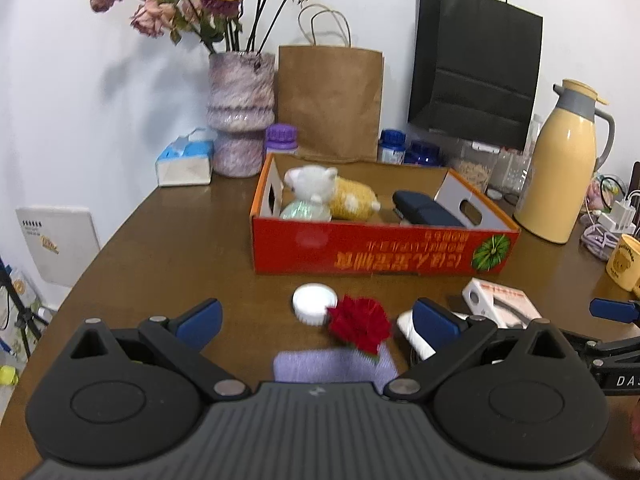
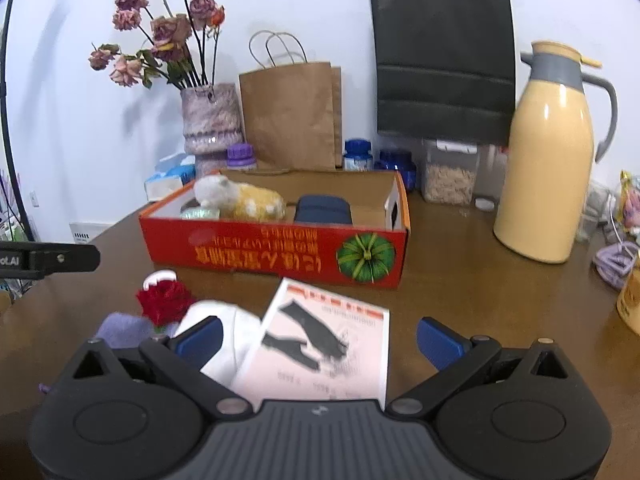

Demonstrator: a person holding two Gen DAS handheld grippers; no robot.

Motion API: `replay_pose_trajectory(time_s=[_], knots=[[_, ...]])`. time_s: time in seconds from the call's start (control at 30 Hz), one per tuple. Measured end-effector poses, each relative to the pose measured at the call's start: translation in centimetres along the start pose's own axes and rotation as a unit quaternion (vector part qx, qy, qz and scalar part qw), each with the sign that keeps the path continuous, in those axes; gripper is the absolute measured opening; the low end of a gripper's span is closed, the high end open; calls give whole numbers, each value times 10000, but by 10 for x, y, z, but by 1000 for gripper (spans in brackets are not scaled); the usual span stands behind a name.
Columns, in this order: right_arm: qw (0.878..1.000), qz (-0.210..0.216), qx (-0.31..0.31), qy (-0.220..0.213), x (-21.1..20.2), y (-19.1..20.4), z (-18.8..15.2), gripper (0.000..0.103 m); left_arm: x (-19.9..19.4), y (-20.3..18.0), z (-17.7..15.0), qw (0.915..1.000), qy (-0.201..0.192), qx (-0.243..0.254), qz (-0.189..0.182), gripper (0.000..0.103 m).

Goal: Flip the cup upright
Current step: 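Grasp the white glove box on the table with the right gripper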

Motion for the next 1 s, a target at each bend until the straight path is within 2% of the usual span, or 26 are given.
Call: replay_pose_trajectory(time_s=[0.3, 0.5, 0.63, 0.8, 1.0], knots=[[9995, 51, 136, 283, 1, -1, -14, 103, -7, 10, -17, 9998, 191, -66, 81, 103], [9973, 150, 423, 581, 22, -5, -11, 103, -10, 10, -20, 9996, 255, -62, 89, 103], [9953, 16, 620, 743, 38, -14, -9, 103, -9, 11, -23, 9994, 315, -77, 119, 103], [9923, 42, 810, 931, 55, -20, -15, 103, -7, 9, -24, 9992, 354, -107, 139, 103], [9920, 126, 933, 842, 56, -25, -21, 102, -2, 6, -26, 9987, 459, -114, 172, 103]])
Point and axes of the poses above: each gripper's, at about its wrist camera, not at the fingertips, and x roughly the way its jaws point, y to its left, z to its top, the point moved 4 cm from there along x, roughly the way its jaws point, and after that the axes turned 11 degrees about z, right-handed, at the moved point
